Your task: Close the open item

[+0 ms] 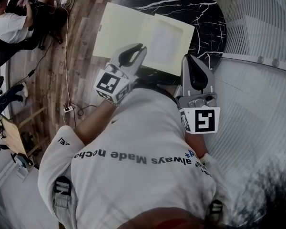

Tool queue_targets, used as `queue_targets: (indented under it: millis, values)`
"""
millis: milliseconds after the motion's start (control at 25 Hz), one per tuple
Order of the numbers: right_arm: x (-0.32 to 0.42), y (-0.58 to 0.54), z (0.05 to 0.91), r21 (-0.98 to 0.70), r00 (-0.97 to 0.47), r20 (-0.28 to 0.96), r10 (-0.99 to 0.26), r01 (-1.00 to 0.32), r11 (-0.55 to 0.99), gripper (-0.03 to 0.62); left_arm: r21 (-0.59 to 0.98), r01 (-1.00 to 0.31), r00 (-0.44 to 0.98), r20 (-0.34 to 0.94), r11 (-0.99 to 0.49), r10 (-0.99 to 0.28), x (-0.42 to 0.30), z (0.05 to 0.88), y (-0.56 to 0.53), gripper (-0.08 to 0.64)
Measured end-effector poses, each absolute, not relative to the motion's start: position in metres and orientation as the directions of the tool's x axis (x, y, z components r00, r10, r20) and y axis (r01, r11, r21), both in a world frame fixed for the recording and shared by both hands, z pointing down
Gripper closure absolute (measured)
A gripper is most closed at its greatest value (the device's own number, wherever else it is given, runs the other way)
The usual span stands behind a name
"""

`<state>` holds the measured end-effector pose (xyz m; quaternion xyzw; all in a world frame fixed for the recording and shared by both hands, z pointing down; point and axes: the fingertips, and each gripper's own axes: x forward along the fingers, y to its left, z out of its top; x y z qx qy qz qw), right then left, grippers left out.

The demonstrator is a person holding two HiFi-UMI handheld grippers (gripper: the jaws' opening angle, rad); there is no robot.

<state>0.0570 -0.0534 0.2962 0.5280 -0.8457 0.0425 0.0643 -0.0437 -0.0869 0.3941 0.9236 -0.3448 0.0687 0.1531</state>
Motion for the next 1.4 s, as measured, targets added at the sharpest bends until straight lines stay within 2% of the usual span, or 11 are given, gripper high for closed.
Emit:
queue_targets:
  millis: [320,560,800,960,1200,1400]
  values:
    - [0.055,-0.053,0.302,-0.013,-0.439,0.165,-0.883,-0.896,0.443,0.591,0.209,-0.733,0.672,0.373,-0.647,-0.64,-0.088,0.494,-0.081,0.491]
    - [0.05,-0.054,0.304,-0.011,-0.446,0.173,-0.878,-0.892,0.451,0.591,0.247,-0.782,0.613,0.469,-0.572,-0.636,-0.123,0.567,-0.066,0.48]
    - [0.047,-0.055,0.306,-0.012,-0.45,0.182,-0.874,-0.89,0.455,0.591,0.267,-0.822,0.553,0.585,-0.503,-0.593,-0.159,0.635,-0.047,0.48]
    - [0.046,-0.056,0.307,-0.01,-0.45,0.186,-0.874,-0.89,0.456,0.591,0.333,-0.848,0.525,0.636,-0.412,-0.566,-0.181,0.673,-0.036,0.462]
    - [0.044,-0.058,0.31,-0.009,-0.451,0.193,-0.871,-0.889,0.458,0.591,0.465,-0.856,0.506,0.664,-0.227,-0.55,-0.202,0.718,-0.039,0.409]
    - [0.044,-0.061,0.311,-0.002,-0.447,0.201,-0.872,-0.89,0.456,0.591,0.573,-0.807,0.533,0.606,-0.14,-0.591,-0.208,0.725,-0.055,0.373]
